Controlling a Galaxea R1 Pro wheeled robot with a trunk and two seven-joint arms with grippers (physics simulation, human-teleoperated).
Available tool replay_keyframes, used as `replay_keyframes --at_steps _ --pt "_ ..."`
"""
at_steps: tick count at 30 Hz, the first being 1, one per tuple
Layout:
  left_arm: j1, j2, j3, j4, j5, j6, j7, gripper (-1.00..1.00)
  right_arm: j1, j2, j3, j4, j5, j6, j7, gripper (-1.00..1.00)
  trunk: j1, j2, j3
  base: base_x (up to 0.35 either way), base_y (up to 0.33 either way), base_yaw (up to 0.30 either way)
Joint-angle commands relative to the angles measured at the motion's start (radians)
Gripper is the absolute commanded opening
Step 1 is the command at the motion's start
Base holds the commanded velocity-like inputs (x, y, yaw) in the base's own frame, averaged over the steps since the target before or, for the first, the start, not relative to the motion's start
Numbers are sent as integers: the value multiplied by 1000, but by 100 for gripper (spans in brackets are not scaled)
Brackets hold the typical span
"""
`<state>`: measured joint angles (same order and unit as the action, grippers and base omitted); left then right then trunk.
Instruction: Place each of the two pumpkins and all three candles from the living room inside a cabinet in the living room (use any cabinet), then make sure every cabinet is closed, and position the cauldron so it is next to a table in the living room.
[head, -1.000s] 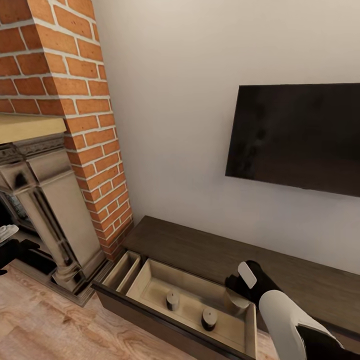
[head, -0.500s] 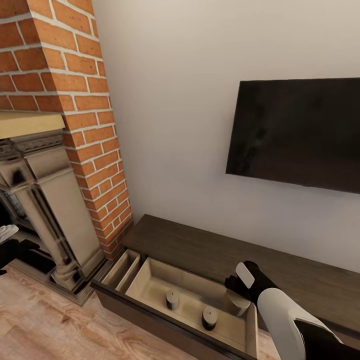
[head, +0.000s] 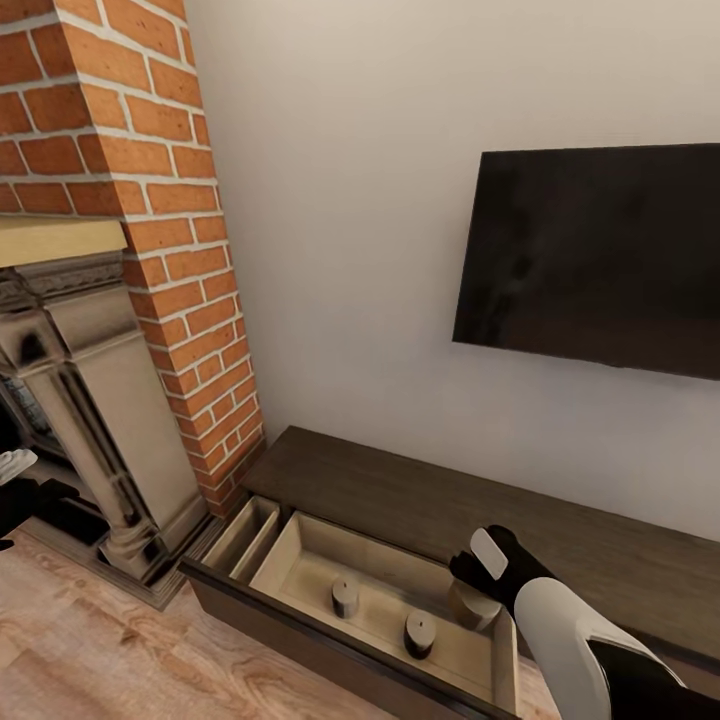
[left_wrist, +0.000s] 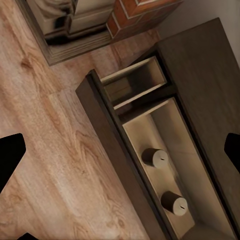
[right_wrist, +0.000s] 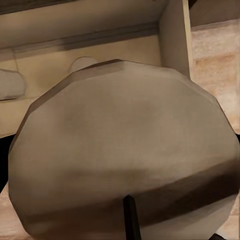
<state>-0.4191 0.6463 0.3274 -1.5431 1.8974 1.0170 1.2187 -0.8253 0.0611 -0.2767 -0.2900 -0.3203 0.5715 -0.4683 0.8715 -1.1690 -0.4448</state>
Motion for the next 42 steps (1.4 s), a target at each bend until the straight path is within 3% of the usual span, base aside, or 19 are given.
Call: replay_keyframes --at_steps 1,14,25,34,42 --pt "-1 0 1 -1 10 6 10 100 -1 0 4 -2 -14 0 -11 -100 4 -8 -4 0 0 0" --pt "-1 1 -1 0 18 7 9 100 0 5 25 -2 -14 -1 -10 -100 54 -99 -45 0 0 0" --pt "4 6 -6 -11 135 14 -21 100 0 3 25 -2 -16 -1 -8 -100 96 -176 -80 0 0 0" --pt "108 3 -6 -48 160 29 -121 100 -1 4 25 -3 -17 1 -6 -100 130 -239 -108 0 0 0" --pt "125 -2 -6 -52 160 30 -128 100 -1 2 25 -3 -17 1 -6 -100 161 -295 -133 0 0 0"
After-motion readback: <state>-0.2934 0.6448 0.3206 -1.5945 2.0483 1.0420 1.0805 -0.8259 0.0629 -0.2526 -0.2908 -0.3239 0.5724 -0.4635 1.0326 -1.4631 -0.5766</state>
